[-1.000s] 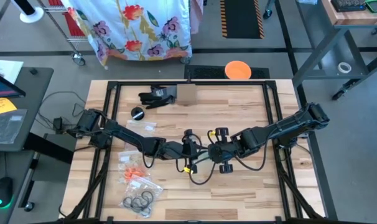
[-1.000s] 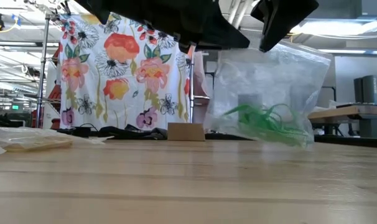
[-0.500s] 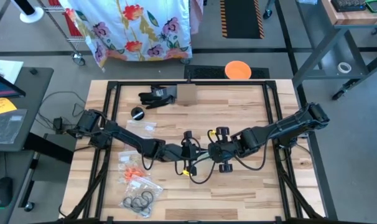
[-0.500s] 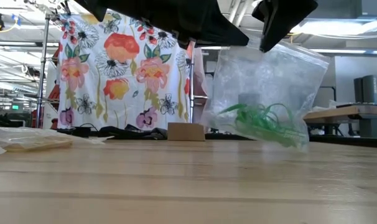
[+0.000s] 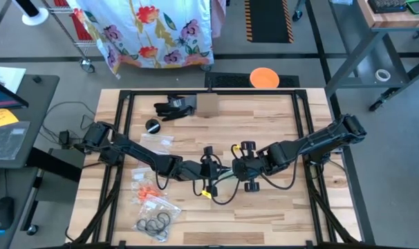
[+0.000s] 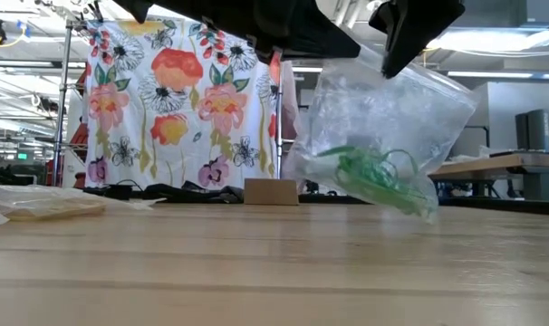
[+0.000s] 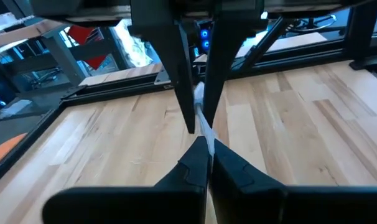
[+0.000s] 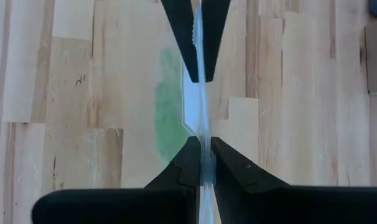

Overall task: Sort rubber bands
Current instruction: Close the transparent zip bag

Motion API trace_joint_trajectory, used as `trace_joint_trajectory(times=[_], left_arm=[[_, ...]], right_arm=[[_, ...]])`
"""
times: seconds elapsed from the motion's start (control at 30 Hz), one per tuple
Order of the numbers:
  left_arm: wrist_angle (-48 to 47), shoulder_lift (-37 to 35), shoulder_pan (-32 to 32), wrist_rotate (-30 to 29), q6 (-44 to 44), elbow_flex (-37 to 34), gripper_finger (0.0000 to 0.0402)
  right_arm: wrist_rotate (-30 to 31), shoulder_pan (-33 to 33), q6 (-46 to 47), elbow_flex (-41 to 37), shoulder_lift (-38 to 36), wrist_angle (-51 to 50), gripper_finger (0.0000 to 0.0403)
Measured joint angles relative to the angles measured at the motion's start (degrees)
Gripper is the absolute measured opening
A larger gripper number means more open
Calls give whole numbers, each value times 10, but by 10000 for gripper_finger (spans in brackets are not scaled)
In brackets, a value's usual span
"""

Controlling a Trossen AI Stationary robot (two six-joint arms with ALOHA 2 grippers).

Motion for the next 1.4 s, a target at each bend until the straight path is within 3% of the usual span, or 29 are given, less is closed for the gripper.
trace_joint_trajectory(times=[0.17, 0.53, 0.67, 0.93, 1.03, 1.17, 1.4], left_arm=[[-1, 1, 3, 2, -1, 0, 16], [23, 1, 8, 8, 24, 0, 140], [19, 1, 13, 17, 14, 0, 149], [15, 1, 19, 42, 2, 0, 136], [15, 1, 19, 40, 10, 0, 99], [13, 2, 19, 37, 13, 0, 16], [11, 2, 19, 33, 15, 0, 3]], right_arm=[[-2, 0, 0, -2, 0, -6, 20], [-3, 0, -1, -2, 1, 4, 20], [-3, 0, -1, -2, 1, 5, 20], [-3, 0, -1, -2, 1, 7, 20], [-3, 0, -1, -2, 1, 7, 20], [-2, 0, -1, -2, 1, 7, 20], [-2, 0, -1, -1, 1, 5, 20]])
